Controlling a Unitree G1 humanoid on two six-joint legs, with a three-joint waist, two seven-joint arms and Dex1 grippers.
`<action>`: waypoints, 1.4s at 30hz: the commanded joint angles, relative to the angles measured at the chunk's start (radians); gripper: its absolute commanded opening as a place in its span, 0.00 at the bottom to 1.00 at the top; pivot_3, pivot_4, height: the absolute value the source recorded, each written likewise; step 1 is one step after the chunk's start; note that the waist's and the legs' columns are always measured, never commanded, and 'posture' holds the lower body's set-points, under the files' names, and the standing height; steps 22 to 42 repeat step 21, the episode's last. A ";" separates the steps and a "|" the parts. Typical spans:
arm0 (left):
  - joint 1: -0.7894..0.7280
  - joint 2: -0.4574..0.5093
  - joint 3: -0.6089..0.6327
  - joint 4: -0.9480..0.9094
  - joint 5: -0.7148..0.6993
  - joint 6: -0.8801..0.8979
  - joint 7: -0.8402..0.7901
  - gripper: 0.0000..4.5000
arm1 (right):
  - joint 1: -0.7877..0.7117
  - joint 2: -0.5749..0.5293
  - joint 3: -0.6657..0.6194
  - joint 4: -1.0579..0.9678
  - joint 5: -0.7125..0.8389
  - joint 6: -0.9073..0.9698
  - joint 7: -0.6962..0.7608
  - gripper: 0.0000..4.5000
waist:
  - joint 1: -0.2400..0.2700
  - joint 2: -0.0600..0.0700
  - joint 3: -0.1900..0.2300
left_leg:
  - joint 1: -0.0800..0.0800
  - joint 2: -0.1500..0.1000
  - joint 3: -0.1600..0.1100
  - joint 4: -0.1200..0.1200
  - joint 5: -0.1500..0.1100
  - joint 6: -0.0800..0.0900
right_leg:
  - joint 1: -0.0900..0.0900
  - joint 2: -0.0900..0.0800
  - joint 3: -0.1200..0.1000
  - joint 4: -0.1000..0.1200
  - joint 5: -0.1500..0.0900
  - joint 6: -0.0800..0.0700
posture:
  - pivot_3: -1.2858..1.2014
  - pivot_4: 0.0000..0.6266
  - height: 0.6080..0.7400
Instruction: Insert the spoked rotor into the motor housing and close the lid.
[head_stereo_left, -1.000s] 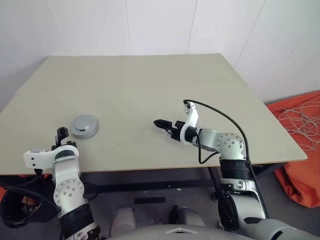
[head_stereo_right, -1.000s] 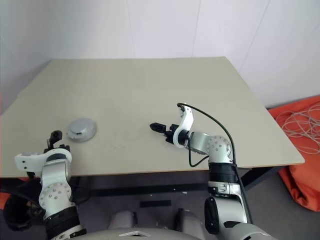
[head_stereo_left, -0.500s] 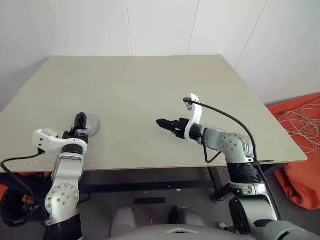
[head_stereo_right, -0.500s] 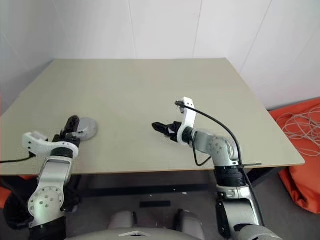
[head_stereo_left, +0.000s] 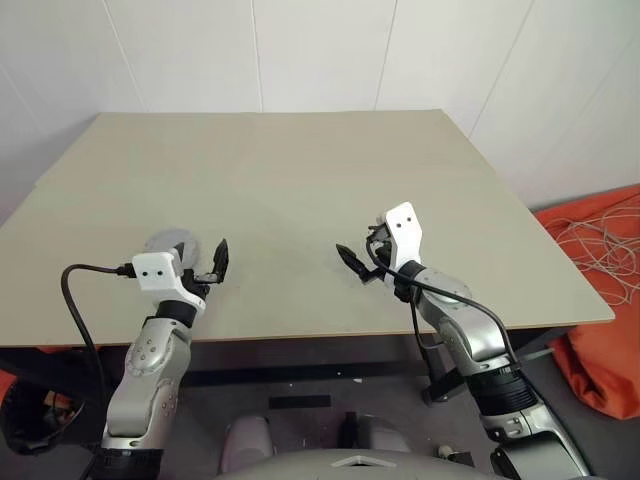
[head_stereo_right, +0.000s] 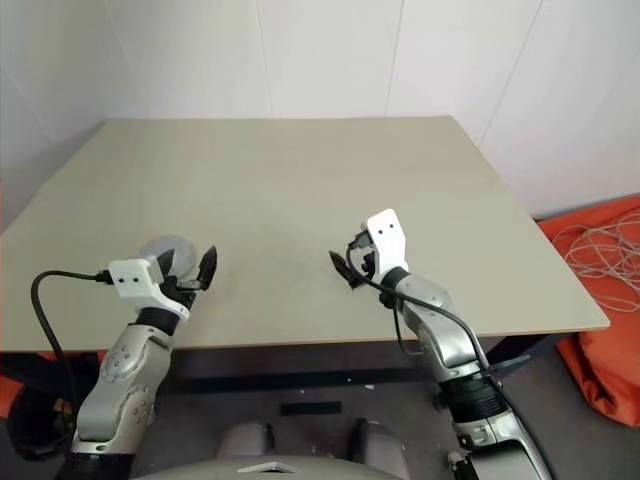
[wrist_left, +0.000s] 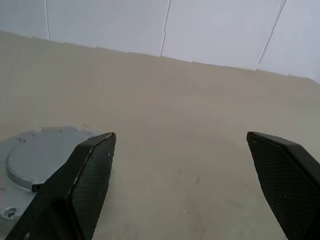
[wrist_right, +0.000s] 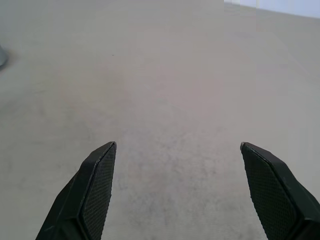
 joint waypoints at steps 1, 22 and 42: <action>0.012 0.002 -0.019 0.019 0.115 -0.103 -0.020 0.99 | 0.021 0.018 -0.051 0.014 -0.033 -0.137 -0.004 1.00 | -0.001 0.000 0.000 | 0.000 0.000 0.000 0.000 0.000 0.000 | 0.000 0.000 0.000 0.000 0.000 0.000 | 0.52 0.00 1.00; 0.053 -0.080 0.051 0.140 0.160 -0.250 -0.062 0.99 | 0.121 0.085 -0.138 0.021 -0.098 -0.310 -0.054 1.00 | -0.025 0.004 -0.002 | 0.003 0.000 0.001 0.000 -0.001 0.003 | 0.002 -0.001 0.000 0.000 0.000 0.000 | 0.52 0.00 1.00; 0.053 -0.080 0.051 0.140 0.160 -0.250 -0.062 0.99 | 0.121 0.085 -0.138 0.021 -0.098 -0.310 -0.054 1.00 | -0.025 0.004 -0.002 | 0.003 0.000 0.001 0.000 -0.001 0.003 | 0.002 -0.001 0.000 0.000 0.000 0.000 | 0.52 0.00 1.00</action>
